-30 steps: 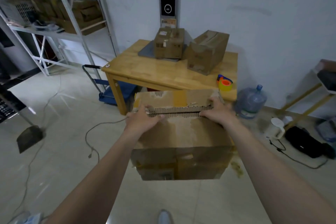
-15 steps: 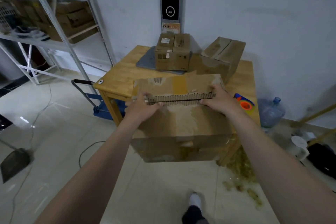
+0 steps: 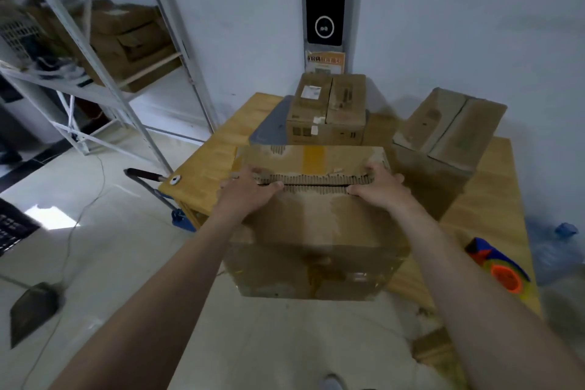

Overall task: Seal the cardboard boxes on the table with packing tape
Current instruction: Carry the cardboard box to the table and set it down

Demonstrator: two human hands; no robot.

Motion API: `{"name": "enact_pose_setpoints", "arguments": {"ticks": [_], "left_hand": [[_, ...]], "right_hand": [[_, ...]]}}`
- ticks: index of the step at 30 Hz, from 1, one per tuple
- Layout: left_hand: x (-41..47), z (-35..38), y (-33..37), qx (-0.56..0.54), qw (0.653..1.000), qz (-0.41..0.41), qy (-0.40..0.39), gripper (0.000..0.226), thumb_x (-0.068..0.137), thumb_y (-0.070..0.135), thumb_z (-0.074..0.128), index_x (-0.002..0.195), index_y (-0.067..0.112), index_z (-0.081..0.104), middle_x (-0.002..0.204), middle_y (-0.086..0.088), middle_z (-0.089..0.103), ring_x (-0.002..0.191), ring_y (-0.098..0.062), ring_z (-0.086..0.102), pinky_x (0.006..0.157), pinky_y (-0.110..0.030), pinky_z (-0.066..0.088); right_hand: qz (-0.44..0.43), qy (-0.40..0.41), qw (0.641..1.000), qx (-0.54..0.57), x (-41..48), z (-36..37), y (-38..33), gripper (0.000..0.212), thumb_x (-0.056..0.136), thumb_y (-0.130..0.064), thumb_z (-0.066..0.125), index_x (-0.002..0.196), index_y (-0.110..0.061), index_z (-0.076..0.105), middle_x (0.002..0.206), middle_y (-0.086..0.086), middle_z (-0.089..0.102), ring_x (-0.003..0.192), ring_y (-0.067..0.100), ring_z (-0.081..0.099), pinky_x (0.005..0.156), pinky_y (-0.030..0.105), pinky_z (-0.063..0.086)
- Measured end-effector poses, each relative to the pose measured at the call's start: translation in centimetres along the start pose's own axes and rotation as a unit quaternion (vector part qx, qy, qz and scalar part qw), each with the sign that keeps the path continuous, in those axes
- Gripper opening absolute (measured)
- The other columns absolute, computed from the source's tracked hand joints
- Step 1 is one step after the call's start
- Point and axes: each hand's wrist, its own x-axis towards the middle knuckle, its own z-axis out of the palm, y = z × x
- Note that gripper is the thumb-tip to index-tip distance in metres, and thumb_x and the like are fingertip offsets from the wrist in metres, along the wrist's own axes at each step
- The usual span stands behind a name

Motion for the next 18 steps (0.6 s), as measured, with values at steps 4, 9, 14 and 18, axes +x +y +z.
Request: {"name": "enact_pose_setpoints", "arguments": {"ticks": [4, 9, 14, 18], "left_hand": [[6.2, -2.2, 0.8, -0.012, 1.0, -0.008, 0.011, 0.075, 0.083, 0.071, 0.065, 0.144, 0.035, 0.041, 0.15, -0.017, 0.044, 0.143, -0.041, 0.028, 0.108, -0.047, 0.036], [14.1, -4.9, 0.0, -0.02, 1.0, -0.007, -0.004, 0.073, 0.082, 0.073, 0.065, 0.142, 0.039, 0.042, 0.151, -0.016, 0.043, 0.145, -0.04, 0.028, 0.109, -0.047, 0.037], [23.0, -7.7, -2.3, -0.006, 1.0, 0.028, -0.011, 0.063, 0.09, 0.065, 0.061, 0.142, 0.034, 0.046, 0.147, -0.01, 0.051, 0.145, -0.037, 0.03, 0.11, -0.043, 0.035], [31.3, -10.5, -4.8, 0.004, 0.997, 0.063, -0.054, 0.066, 0.091, 0.062, 0.063, 0.146, 0.031, 0.043, 0.146, -0.005, 0.054, 0.142, -0.033, 0.037, 0.103, -0.038, 0.039]], "right_hand": [[-0.013, -0.009, 1.0, -0.005, 5.9, 0.3, -4.5, 0.08, 0.085, -0.053, 0.071, 0.15, -0.043, 0.025, 0.155, 0.014, 0.02, 0.139, 0.045, 0.028, 0.113, 0.051, 0.031], [-0.015, -0.012, 1.0, -0.01, 11.8, 2.1, -9.4, 0.081, 0.085, -0.056, 0.07, 0.151, -0.042, 0.025, 0.152, 0.014, 0.022, 0.137, 0.045, 0.032, 0.111, 0.048, 0.034], [0.002, -0.009, 1.0, -0.011, 17.5, 7.0, -14.1, 0.084, 0.082, -0.061, 0.069, 0.151, -0.042, 0.024, 0.154, 0.012, 0.022, 0.139, 0.046, 0.03, 0.112, 0.05, 0.034], [0.045, 0.008, 0.999, 0.002, 21.6, 11.7, -18.4, 0.089, 0.078, -0.065, 0.07, 0.15, -0.044, 0.023, 0.154, 0.013, 0.022, 0.139, 0.044, 0.031, 0.114, 0.052, 0.036]]}}
